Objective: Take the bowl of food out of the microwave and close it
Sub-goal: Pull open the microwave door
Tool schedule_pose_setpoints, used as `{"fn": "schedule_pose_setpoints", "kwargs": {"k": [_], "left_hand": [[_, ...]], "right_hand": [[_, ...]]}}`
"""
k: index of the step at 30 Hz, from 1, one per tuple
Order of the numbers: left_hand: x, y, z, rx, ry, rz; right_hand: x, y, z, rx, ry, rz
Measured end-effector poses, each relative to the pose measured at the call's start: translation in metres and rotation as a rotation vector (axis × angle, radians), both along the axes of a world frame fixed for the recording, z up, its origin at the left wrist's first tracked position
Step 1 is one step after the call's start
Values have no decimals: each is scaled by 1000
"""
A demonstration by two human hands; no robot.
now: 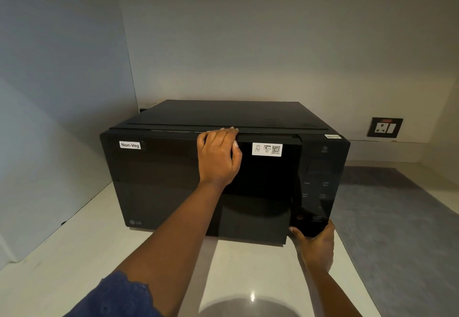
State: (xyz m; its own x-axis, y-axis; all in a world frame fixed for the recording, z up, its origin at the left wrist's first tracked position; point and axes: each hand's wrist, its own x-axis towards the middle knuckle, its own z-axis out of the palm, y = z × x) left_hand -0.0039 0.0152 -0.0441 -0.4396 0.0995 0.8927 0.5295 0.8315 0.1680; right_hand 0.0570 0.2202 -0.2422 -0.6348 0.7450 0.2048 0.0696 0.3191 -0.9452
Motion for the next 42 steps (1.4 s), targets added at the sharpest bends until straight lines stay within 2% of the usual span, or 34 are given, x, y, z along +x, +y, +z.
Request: {"fn": "schedule_pose_setpoints", "kwargs": {"k": [5,8,11,15,19,24,36,42], "left_hand": [[6,-1,2,4,-73,-17],[11,0,5,14,-102,-22],[15,1,6,19,-130,-9],[21,-1,8,11,-158,1],[34,-5,8,25,-152,3],[55,-16,7,28,-119,-20],[113,-50,11,141,-135,-113],[144,-88,15,155,-219,-194]], "right_hand": [[9,13,0,73,27,46],[17,21,28,156,229,-49],[20,16,88,309,508,-79],[17,-4,172,540,766,102],[13,-23,211,737,645,369],[25,-35,210,679,658,517],[85,-80,201,398,723,785],[123,-116,198,366,783,931]]}}
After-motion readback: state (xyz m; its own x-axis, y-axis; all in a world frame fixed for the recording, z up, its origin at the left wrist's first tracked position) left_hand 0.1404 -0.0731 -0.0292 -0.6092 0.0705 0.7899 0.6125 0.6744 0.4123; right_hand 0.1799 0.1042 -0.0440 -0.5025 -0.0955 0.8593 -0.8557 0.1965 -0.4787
